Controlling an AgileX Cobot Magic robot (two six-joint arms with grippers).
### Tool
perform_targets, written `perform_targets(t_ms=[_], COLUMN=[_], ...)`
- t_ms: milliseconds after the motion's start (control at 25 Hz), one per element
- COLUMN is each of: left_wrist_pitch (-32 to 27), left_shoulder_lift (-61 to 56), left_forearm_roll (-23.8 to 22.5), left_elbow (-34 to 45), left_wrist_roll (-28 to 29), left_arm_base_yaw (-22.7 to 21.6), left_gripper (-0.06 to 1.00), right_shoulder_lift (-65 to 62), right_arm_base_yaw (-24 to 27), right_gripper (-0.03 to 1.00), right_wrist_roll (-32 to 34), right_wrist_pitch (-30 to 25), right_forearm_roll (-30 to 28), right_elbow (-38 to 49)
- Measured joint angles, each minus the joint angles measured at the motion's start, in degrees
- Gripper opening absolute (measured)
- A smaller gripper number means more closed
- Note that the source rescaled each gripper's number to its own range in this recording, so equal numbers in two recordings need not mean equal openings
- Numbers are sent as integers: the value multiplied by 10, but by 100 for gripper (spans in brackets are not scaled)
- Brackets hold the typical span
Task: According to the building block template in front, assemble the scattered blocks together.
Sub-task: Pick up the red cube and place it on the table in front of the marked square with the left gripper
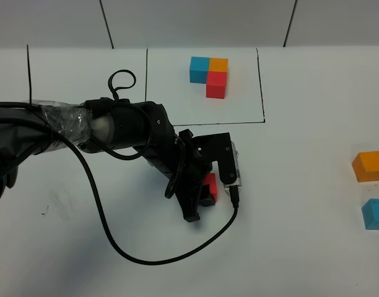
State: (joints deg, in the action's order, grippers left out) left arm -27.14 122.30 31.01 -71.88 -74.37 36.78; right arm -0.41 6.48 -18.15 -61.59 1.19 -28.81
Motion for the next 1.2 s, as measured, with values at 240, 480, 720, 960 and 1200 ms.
perform_targets(t_ms=[240, 480, 720, 960, 1200], left_wrist_pitch=[-1, -2, -7, -4, -1], left_shoulder_lift=[0, 0, 0, 0, -7], left_forearm_roll=[0, 0, 4, 8, 4], left_elbow=[-1, -2, -2, -2, 2], left_wrist_roll=[0, 1, 27, 28, 30], left_arm_base_yaw=[0, 0, 3, 4, 5], left_gripper=[53, 53, 68, 75, 76], right_shoulder_lift=[0, 0, 0, 0, 0], right_arm_base_yaw=[0, 0, 0, 0, 0], right_gripper=[0, 0, 0, 0, 0], right_wrist_roll=[0, 0, 0, 0, 0], right_wrist_pitch=[0, 0, 0, 0, 0], right_forearm_roll=[0, 0, 0, 0, 0], right_elbow=[0, 0, 0, 0, 0])
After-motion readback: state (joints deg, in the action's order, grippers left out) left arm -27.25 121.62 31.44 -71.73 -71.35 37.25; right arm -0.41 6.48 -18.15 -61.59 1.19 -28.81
